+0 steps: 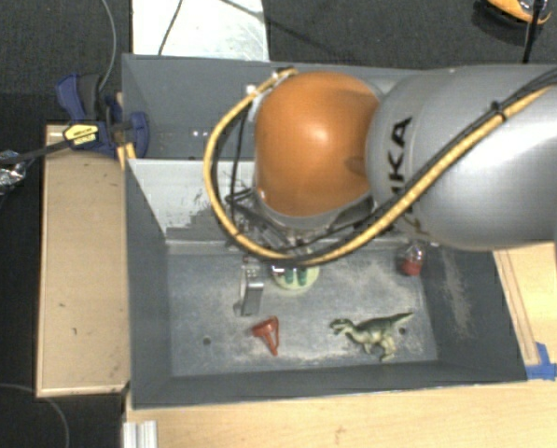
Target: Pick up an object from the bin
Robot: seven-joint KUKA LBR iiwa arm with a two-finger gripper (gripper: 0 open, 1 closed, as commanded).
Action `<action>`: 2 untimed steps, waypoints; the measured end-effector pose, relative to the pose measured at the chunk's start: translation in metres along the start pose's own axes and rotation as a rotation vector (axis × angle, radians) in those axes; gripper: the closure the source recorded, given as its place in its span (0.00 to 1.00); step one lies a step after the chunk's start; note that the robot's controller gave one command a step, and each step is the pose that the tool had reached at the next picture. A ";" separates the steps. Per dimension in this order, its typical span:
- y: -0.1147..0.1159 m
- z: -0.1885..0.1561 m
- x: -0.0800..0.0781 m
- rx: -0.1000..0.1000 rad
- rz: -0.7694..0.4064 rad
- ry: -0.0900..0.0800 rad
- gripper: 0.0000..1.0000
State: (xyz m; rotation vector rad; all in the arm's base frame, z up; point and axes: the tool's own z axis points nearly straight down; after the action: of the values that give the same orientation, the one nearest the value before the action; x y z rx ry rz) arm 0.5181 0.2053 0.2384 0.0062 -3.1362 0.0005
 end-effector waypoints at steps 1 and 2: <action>-0.001 -0.004 -0.002 -0.002 0.006 -0.008 0.00; -0.030 0.041 0.011 -0.004 -0.045 -0.011 0.00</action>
Offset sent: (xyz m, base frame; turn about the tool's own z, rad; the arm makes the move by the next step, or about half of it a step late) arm -0.0246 -0.0575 -0.0835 -0.0804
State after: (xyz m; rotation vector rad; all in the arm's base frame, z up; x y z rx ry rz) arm 0.5066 0.1750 0.1972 0.0775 -3.1460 -0.0055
